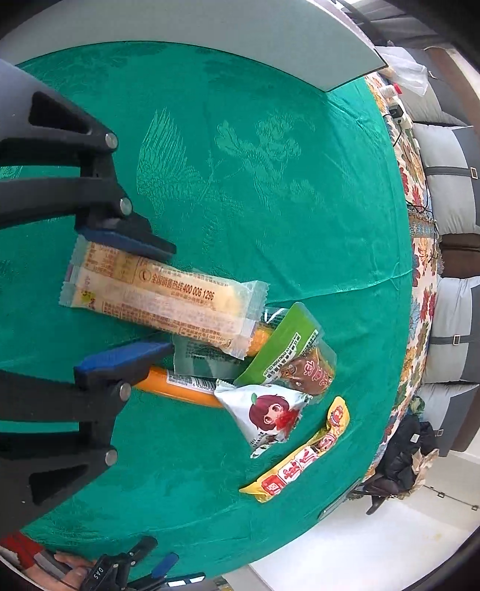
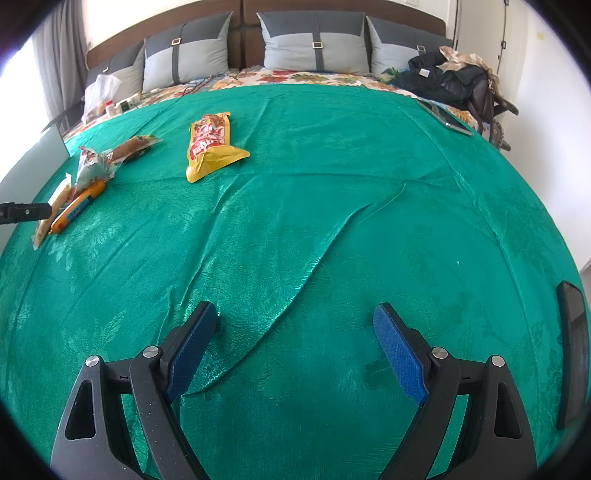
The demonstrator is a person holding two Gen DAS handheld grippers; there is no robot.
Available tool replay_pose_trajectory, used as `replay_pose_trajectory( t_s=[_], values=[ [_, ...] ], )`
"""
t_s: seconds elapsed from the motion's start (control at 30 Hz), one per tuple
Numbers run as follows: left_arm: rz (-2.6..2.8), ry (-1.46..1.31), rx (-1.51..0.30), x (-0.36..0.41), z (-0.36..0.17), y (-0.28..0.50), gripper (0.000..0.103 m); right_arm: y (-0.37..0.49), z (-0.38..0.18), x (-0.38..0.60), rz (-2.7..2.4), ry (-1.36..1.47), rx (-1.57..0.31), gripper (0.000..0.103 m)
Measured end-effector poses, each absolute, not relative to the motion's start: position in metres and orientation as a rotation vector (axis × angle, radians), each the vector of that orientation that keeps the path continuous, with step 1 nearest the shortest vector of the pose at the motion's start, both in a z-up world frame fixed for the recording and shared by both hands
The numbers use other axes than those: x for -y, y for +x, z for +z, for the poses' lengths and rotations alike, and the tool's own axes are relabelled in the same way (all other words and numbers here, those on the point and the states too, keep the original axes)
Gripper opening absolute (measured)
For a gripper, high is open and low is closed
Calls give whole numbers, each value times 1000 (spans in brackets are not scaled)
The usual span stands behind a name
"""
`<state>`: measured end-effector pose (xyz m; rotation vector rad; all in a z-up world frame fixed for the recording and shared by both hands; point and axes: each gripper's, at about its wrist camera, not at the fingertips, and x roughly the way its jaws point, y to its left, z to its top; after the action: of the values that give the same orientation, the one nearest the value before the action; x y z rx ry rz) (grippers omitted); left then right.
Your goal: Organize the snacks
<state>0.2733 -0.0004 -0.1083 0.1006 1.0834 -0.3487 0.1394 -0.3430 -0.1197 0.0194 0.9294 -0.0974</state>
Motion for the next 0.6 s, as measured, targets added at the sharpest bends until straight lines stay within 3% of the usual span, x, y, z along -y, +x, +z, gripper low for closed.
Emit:
replay_pose_trajectory(
  t_s=[0.03,0.4,0.5,0.53,0.57,0.6],
  values=[
    [-350,110,-1076,2,-108,272,24,140,-120,343,-97,20,-929,89],
    [-168,-31,-1065,-76,-106,201,25,139,-120,343,-97,19,-930,89],
    [-124,-9,-1039,-82,-112,200,48,140,-120,343,-97,19,-930,89],
    [-115,-3,-1025,-82,-115,202,63,140,-120,343,-97,19,-929,89],
    [-106,6,-1012,-81,-118,203,72,140,-120,343,-98,19,-929,89],
    [-98,25,-998,-80,-120,205,73,138,-120,344,-98,18,-929,89]
  ],
)
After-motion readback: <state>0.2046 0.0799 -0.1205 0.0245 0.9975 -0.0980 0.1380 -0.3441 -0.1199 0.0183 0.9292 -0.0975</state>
